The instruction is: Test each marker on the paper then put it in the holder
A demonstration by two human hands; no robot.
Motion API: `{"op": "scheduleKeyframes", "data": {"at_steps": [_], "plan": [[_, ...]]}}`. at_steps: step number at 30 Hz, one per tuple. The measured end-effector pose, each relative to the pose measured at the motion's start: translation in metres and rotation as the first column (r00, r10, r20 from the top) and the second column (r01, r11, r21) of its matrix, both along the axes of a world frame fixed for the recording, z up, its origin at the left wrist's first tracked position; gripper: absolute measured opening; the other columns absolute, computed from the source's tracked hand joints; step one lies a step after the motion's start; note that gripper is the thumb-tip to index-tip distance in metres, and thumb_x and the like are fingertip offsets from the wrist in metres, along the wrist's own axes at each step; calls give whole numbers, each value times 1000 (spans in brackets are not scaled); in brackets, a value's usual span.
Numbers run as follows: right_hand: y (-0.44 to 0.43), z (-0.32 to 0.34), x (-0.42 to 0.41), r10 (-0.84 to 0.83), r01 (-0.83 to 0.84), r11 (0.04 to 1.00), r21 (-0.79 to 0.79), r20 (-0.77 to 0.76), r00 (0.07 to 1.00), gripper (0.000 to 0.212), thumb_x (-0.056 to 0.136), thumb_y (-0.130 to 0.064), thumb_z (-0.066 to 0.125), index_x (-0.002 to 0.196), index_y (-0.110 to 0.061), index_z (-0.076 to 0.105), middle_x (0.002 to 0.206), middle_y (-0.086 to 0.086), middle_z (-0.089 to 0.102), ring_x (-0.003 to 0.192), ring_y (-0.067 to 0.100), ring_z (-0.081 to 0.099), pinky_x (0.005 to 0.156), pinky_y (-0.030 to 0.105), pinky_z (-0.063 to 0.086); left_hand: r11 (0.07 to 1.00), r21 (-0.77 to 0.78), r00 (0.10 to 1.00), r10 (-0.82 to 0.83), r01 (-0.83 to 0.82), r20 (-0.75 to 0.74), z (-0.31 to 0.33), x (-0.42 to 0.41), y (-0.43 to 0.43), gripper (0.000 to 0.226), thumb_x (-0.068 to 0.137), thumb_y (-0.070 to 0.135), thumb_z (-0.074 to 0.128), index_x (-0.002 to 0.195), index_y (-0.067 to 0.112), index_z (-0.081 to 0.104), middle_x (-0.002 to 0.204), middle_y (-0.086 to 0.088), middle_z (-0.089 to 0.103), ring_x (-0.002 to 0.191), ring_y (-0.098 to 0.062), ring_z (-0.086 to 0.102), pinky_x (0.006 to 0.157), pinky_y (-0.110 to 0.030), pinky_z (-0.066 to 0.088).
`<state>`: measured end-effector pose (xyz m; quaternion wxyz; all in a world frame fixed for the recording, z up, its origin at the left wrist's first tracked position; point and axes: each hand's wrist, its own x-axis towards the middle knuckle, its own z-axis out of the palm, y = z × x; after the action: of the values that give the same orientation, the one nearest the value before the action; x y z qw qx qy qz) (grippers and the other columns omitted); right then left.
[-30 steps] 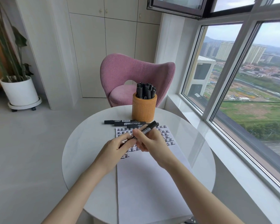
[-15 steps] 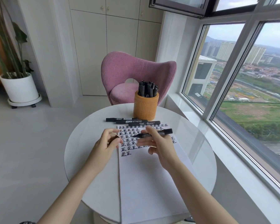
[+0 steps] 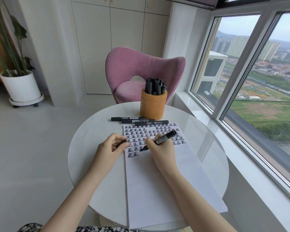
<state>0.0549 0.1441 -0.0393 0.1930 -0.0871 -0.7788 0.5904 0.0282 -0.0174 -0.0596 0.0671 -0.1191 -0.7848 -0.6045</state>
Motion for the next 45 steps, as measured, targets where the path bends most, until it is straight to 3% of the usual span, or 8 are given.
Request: {"op": "scheduleKeyframes", "data": {"at_steps": [5, 12, 19, 24, 36, 45], "plan": [[0, 0, 1, -1, 2, 1000, 21, -8, 1000, 28, 82, -9, 60, 63, -11, 40, 56, 0, 35, 52, 9, 30, 49, 20, 29, 999, -49, 1000, -5, 5, 10, 1, 2, 0, 10, 84, 13, 67, 89, 19, 61, 92, 1, 71, 91, -18, 67, 85, -32, 50], [-1, -1, 0, -4, 4, 999, 45, -12, 1000, 39, 82, -10, 61, 58, -17, 32, 50, -6, 33, 50, 8, 28, 48, 20, 28, 997, -77, 1000, 9, -9, 6, 2, 3, 1, 9, 84, 13, 67, 89, 19, 62, 89, 2, 71, 87, -14, 67, 82, -26, 48], [-2, -4, -1, 6, -6, 998, 61, -11, 1000, 31, 82, -13, 62, 61, -7, 40, 55, 2, 37, 53, 11, 32, 50, 22, 28, 997, -76, 1000, 9, -8, 13, 1, 4, 1, 9, 84, 13, 67, 89, 18, 62, 89, 1, 71, 87, -15, 67, 83, -26, 48], [-3, -2, -1, 17, -18, 996, 87, 12, 1000, 37, 83, -14, 62, 61, -16, 33, 54, -2, 32, 53, 12, 27, 49, 24, 24, 997, -71, 1000, 6, -5, 19, 2, 4, 1, 9, 84, 13, 67, 89, 19, 62, 88, 1, 71, 87, -17, 67, 81, -25, 48], [-2, 1, 3, -7, 6, 999, 36, 10, 1000, 29, 83, -9, 59, 62, -11, 39, 60, 6, 35, 54, 11, 27, 49, 25, 23, 998, -68, 1000, 4, -3, 12, 1, 4, 1, 9, 84, 12, 67, 89, 18, 62, 89, 0, 72, 84, -14, 67, 79, -21, 48], [-3, 0, 2, 8, -8, 999, 49, 15, 1000, 32, 80, -8, 60, 62, -14, 34, 55, -1, 33, 53, 10, 28, 49, 23, 26, 997, -72, 1000, 5, -5, 12, 1, 4, 1, 10, 84, 12, 68, 89, 18, 62, 88, 1, 72, 84, -13, 67, 79, -20, 48]]}}
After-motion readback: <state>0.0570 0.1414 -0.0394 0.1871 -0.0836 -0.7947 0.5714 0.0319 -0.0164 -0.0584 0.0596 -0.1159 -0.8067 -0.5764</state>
